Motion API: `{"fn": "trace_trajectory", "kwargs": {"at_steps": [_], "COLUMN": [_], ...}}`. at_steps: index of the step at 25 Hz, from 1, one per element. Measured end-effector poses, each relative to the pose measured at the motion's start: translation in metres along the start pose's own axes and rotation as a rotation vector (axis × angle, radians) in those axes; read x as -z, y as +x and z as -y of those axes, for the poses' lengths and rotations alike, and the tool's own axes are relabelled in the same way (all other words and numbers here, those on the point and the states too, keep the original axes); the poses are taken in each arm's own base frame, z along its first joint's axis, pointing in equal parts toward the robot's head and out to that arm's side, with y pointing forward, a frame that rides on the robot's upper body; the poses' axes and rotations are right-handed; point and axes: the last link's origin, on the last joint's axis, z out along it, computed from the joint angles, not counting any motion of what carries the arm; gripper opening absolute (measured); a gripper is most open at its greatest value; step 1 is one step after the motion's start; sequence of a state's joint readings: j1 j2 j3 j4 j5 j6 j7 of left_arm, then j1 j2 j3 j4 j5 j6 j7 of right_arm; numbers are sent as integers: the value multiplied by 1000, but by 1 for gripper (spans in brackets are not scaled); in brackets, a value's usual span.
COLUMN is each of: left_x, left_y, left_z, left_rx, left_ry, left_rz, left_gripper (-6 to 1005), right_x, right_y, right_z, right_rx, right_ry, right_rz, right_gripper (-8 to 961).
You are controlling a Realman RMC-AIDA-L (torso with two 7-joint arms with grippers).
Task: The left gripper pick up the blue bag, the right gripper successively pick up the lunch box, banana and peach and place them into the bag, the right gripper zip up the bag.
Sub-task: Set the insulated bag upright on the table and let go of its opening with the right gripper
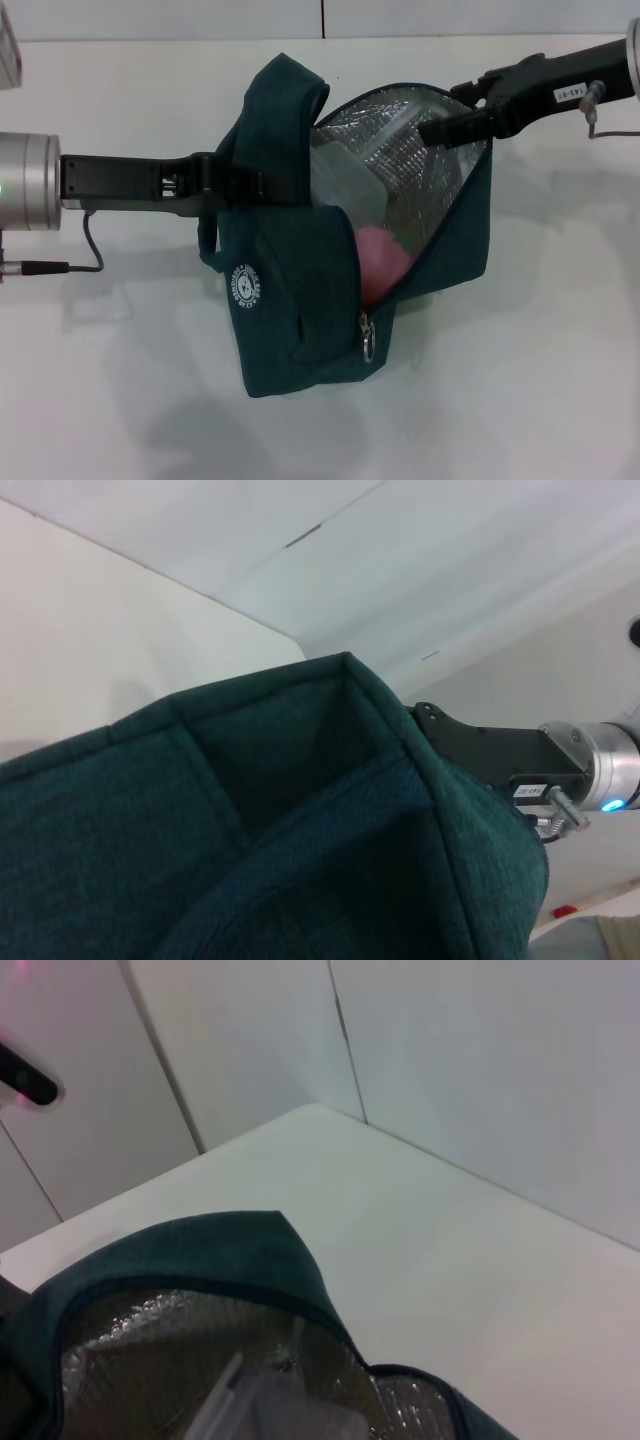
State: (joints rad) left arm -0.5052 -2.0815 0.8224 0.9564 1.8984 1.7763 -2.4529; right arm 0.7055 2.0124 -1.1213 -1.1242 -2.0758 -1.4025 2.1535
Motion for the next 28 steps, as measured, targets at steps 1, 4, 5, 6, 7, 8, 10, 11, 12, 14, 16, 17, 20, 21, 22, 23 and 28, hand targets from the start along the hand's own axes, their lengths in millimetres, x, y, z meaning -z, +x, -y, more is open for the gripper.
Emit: {"fn": "trace_trajectory", "kwargs": {"at_steps": [1, 4, 5, 6, 7, 8, 10, 11, 12, 14, 16, 17, 20, 21, 22, 23, 28], "left_x": [0, 1, 1, 1, 1, 1, 1, 1, 1, 1, 1, 1, 1, 1, 1, 1, -1], "left_y": [0, 1, 1, 1, 1, 1, 1, 1, 1, 1, 2, 2, 2, 2, 2, 2, 1], "left_z": [0, 0, 0, 0, 0, 0, 0, 0, 0, 0, 0, 0, 0, 0, 0, 0, 0], "left_rx": [1, 1, 1, 1, 0, 0, 0, 0, -1, -3, -6, -7, -7, -7, -7, -7, -9], "left_ry": [-1, -1, -1, -1, -2, -2, -2, -2, -2, -1, -2, -2, -1, -1, -1, -1, -7], "left_rz": [0, -3, -3, -3, -3, -3, -3, -3, -3, -3, -5, -5, -6, -6, -6, -7, -3], "left_gripper": [31, 31, 31, 31, 31, 31, 31, 31, 31, 31, 31, 31, 31, 31, 32, 32, 32], "right_x": [-1, -1, 0, 0, 0, 0, 1, 1, 2, 2, 2, 2, 1, 1, 1, 1, 2], "right_y": [0, 0, 1, 1, 1, 1, 1, 0, 0, 0, 0, -1, -1, -2, -2, -2, -8], "right_z": [-1, 0, 0, 0, 0, 0, 0, 0, 0, 1, 1, 1, 0, 0, 0, 0, -3], "right_rx": [1, 0, -1, -1, -2, -1, 5, 7, 8, 8, 7, 7, 9, 11, 11, 12, 6], "right_ry": [-1, 1, 3, 4, 4, 5, 7, 8, 10, 13, 13, 13, 12, 11, 11, 10, -8], "right_rz": [-3, -3, -2, 0, 3, 6, 10, 11, 12, 16, 17, 19, 19, 19, 19, 20, 58], "right_gripper": [773, 768, 731, 695, 658, 621, 548, 527, 505, 463, 420, 398, 334, 313, 246, 179, 136]}}
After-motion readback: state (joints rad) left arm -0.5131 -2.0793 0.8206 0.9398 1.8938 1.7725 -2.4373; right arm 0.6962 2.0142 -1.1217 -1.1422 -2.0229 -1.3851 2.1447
